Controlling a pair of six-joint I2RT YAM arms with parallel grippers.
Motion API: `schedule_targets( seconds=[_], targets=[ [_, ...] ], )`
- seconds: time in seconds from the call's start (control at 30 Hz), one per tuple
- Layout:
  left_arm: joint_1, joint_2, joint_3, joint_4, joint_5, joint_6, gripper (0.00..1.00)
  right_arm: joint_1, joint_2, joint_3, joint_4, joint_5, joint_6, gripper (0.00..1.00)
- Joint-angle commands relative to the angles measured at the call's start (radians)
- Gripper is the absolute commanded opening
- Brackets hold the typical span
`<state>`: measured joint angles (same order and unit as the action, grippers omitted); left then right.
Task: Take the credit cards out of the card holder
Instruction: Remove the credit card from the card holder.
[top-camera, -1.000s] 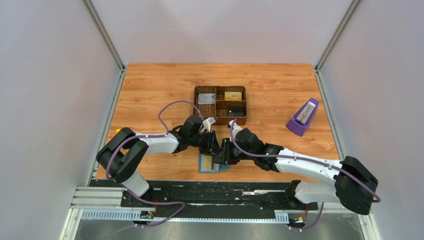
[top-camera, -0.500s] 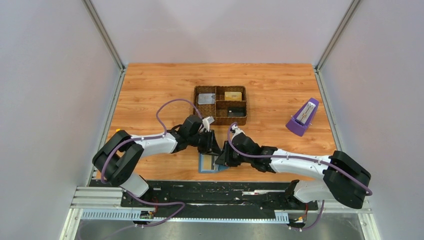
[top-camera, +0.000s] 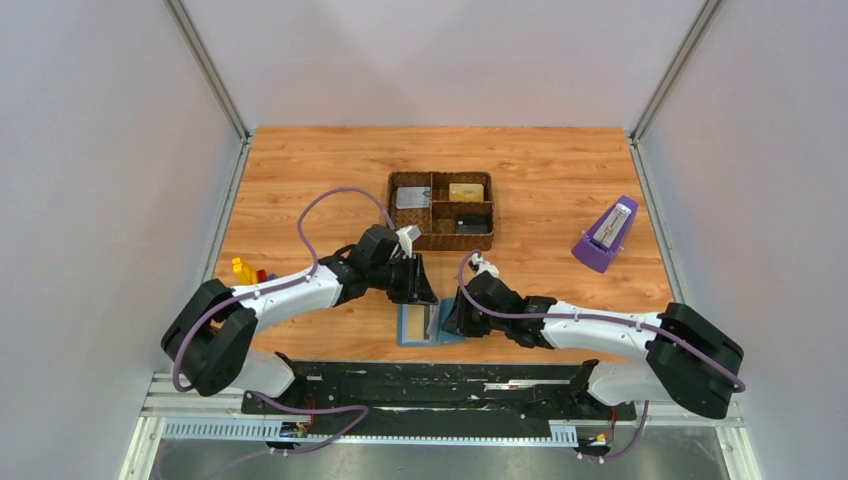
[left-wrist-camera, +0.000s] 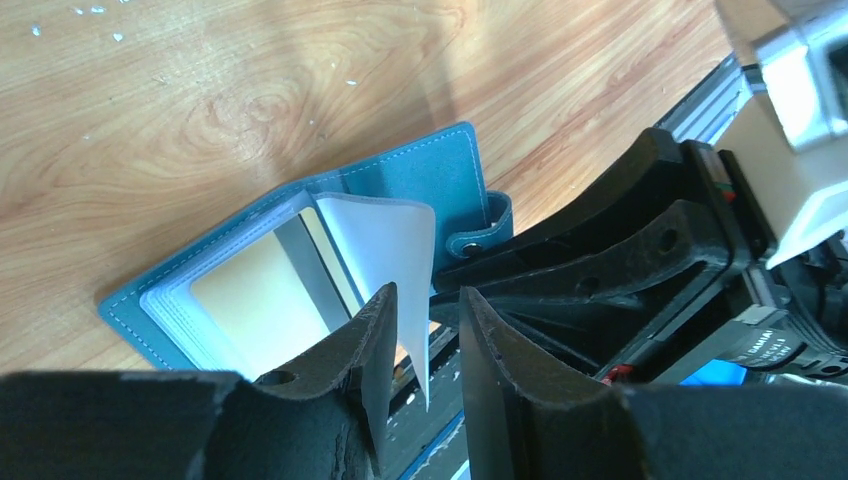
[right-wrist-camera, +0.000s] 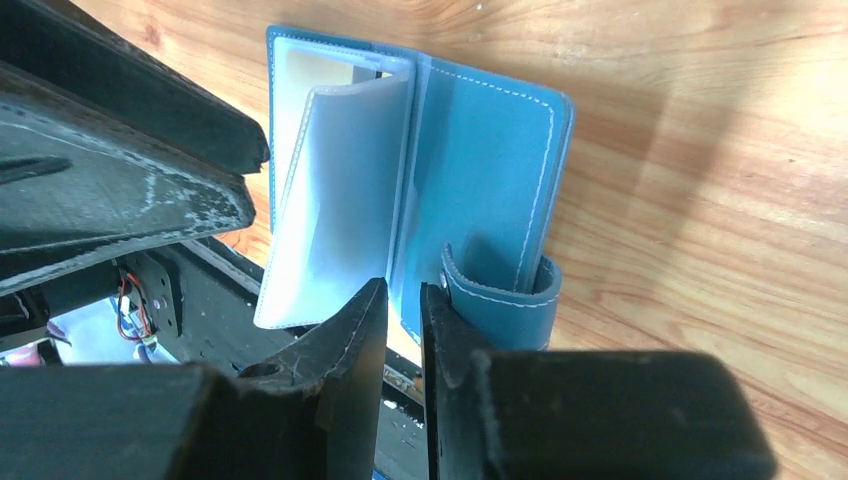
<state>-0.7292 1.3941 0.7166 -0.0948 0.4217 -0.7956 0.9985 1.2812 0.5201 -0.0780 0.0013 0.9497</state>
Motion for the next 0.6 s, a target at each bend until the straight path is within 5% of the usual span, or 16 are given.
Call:
schedule_targets(
  seconds=[0.0,0.57],
  targets=[
    [-0.004,0.031,0.010,0.037,0.052,0.026,0.37,0.003,-0.045,-0.009,-0.017,0.059,-0.003,0.20],
    [-0.019,0.227,-0.007,0.379,0.245,-0.106,0.28,0.012,-0.224,0.012,0.032,-0.093,-0.040,0.19]
  ],
)
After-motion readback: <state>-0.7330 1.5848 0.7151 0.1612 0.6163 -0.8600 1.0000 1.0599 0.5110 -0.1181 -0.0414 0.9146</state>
